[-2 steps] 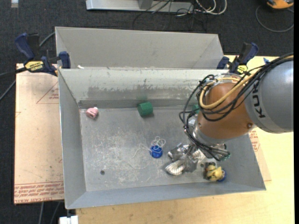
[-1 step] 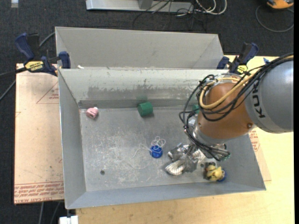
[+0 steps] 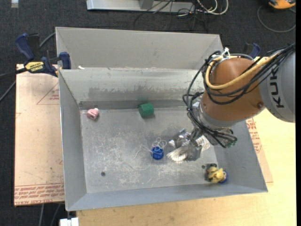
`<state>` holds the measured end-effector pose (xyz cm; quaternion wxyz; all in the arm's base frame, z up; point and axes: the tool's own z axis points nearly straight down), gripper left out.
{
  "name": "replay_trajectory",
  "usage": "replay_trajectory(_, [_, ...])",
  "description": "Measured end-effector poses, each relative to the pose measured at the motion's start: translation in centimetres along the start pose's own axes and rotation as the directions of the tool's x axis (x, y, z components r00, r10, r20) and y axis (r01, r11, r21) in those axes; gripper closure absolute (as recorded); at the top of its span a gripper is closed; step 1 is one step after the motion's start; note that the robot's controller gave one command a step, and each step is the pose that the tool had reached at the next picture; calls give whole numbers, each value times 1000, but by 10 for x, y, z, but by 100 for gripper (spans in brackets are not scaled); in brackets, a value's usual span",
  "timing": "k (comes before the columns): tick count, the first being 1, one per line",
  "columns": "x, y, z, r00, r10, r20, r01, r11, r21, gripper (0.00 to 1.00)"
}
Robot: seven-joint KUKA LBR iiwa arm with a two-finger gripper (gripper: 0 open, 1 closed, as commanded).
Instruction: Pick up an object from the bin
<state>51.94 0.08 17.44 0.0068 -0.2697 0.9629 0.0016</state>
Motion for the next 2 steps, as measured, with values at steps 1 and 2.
replay_trajectory(1, [0,0,0,1000,1,0,-1,1000,0,100])
replay_trajectory(2, [-5,19,-102,1000,11,3,-11,1000,0,100])
